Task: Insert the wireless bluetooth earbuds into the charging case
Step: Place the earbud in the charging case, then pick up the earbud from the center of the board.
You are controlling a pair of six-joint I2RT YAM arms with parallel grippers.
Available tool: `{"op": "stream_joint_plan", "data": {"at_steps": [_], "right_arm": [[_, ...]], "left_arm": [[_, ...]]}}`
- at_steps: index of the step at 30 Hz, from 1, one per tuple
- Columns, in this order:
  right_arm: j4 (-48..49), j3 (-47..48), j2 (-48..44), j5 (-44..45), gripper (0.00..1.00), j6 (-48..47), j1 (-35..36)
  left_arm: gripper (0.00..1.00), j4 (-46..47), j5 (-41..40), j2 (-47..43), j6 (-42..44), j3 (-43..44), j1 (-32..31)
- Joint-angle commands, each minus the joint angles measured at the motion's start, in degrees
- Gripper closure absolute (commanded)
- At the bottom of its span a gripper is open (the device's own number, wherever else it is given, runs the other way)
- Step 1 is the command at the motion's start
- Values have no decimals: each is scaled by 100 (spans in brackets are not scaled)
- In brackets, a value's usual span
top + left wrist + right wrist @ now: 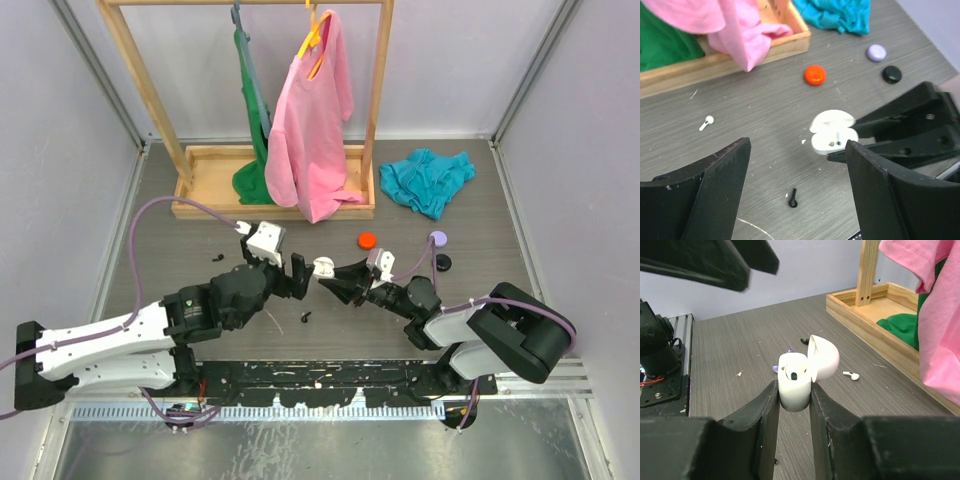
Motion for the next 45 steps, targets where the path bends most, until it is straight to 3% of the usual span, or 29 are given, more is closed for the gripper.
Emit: {"op": "stream_joint_plan", "data": {"at_steps": [1,9,20,27,34,45], "right_arm": [[531,101,-19,111,82,-62,22],[515,88,31,298,82,-97,17],[431,79,-8,375,82,-156,20],[389,84,1,374,82,-176,22],[361,108,27,371,82,-185,19],[298,126,-8,348,82,-185,17]], "left_arm": [[21,-447,913,59,-691,-42,829],[23,-585,1642,762,-558,-154,2104],[31,-369,3187,2853,515,454,3708],[39,-66,3675,3739,788,819,4193],[41,77,3962,4410,964,1150,4294],[52,-78,4143,4618,673,1154,4303]]}}
